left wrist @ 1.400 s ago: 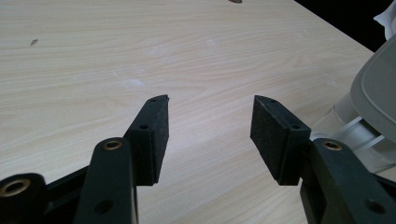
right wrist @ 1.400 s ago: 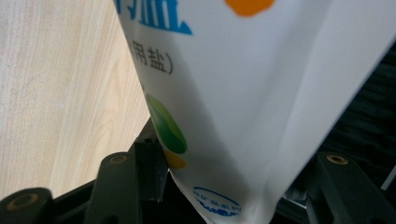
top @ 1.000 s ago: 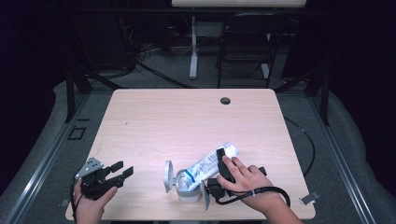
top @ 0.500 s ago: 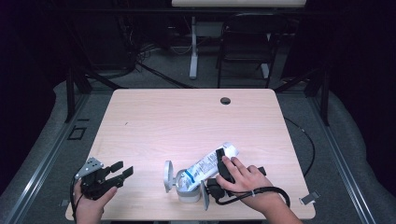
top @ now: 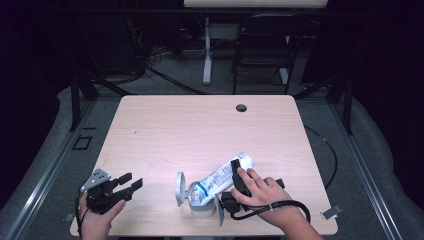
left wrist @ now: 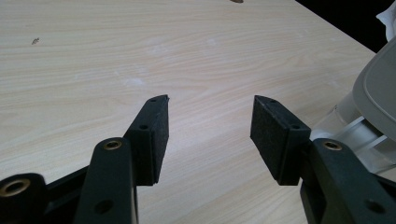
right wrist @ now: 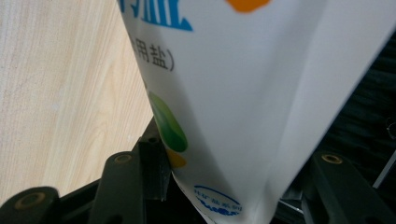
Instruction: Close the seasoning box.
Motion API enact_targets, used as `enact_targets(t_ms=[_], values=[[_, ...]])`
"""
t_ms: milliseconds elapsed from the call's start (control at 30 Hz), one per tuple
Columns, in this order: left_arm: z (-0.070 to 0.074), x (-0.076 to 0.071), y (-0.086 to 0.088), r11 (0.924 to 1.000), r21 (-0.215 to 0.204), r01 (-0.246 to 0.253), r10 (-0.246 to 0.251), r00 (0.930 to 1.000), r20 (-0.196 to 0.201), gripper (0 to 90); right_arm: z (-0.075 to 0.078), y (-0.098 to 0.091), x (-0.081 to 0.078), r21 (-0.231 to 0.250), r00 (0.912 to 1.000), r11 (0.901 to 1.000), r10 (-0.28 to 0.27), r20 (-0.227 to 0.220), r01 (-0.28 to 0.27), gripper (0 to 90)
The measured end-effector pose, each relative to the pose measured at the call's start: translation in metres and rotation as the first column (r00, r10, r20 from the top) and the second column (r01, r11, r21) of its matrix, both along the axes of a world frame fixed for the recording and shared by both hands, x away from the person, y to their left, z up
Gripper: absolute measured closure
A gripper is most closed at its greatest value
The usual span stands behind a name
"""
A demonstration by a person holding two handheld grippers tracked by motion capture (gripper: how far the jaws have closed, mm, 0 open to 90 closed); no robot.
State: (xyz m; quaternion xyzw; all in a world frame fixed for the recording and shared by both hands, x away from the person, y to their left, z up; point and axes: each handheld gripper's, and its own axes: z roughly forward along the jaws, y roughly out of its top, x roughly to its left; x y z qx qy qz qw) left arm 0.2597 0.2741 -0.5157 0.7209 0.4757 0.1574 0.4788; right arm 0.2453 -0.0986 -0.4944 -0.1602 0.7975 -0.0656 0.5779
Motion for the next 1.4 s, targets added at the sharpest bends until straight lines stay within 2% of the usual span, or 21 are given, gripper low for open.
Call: enact_targets(t_ms=[267,1400], values=[[-0.0001,0.0000,0.0002,1.0000,0.000,-0.002,0.002,1.0000,-0.001,47.5,0.0003,-0.0005,0.0005,0.004,0.9999,1.0000,0.007,-0.010,-0.007,49.2],[-0.0005,0.0002,0.0012,1.0000,0.000,-0.001,0.001,1.0000,-0.004,47.5,0.0026,0.0001,-0.0010,-0.012,0.9999,0.9998,0.015,0.001,-0.015,51.2]])
